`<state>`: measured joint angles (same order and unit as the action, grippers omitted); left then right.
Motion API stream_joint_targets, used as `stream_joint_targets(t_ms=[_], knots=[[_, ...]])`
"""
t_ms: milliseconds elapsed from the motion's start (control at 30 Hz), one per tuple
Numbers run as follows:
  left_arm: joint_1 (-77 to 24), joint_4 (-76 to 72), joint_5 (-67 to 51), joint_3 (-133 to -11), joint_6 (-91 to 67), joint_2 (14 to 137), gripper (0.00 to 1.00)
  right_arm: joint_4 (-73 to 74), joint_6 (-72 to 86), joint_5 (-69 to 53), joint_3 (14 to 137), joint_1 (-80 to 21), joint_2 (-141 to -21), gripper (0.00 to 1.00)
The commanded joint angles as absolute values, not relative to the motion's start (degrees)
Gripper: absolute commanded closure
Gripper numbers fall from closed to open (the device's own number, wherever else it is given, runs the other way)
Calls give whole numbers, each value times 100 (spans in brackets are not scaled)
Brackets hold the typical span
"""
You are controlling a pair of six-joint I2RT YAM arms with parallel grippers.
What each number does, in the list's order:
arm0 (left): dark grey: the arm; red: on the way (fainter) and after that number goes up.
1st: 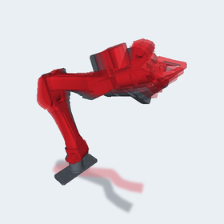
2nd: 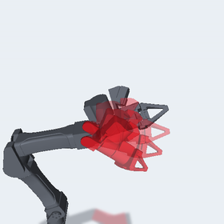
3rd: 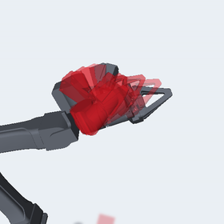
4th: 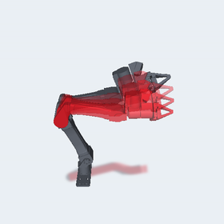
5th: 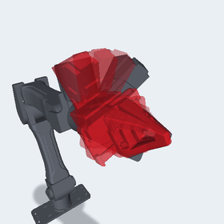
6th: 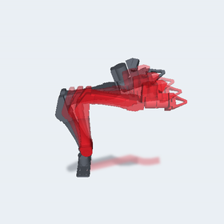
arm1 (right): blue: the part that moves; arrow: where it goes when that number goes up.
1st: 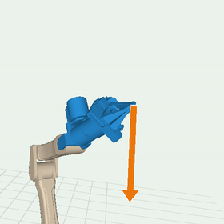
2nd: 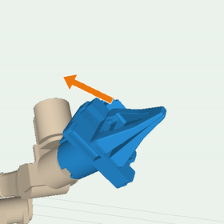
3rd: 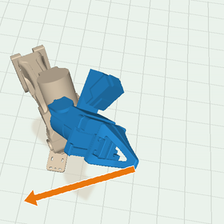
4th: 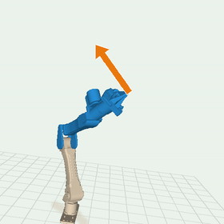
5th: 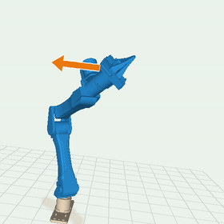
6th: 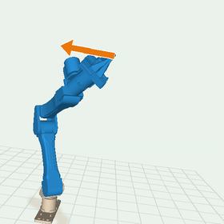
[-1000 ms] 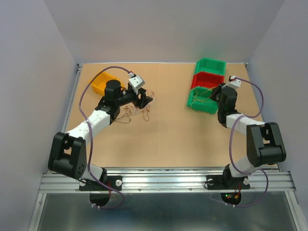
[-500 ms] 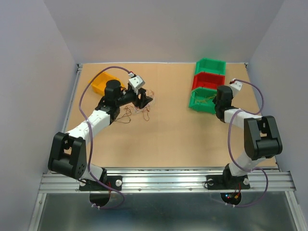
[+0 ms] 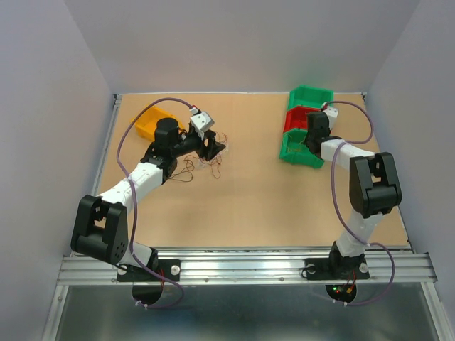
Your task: Untangle the cables
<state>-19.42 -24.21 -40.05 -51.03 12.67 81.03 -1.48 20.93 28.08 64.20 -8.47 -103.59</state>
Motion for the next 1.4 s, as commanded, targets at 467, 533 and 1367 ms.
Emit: stream_joint_targets(t_ms=[467,533,1367], knots=[[-1942,-2628,-4105,-5133,1353,7945,30,1283,2127,3023,6970,-1028,-9442,46],[-1942,-2628,-4052,-5124,1362,7919,30,1275,2136,3024,6908,-1037,-9264,41],[-985,-2356,-2460,-5765,264,8499,28,71,640,-1107,8252,-3041,-11327,40]])
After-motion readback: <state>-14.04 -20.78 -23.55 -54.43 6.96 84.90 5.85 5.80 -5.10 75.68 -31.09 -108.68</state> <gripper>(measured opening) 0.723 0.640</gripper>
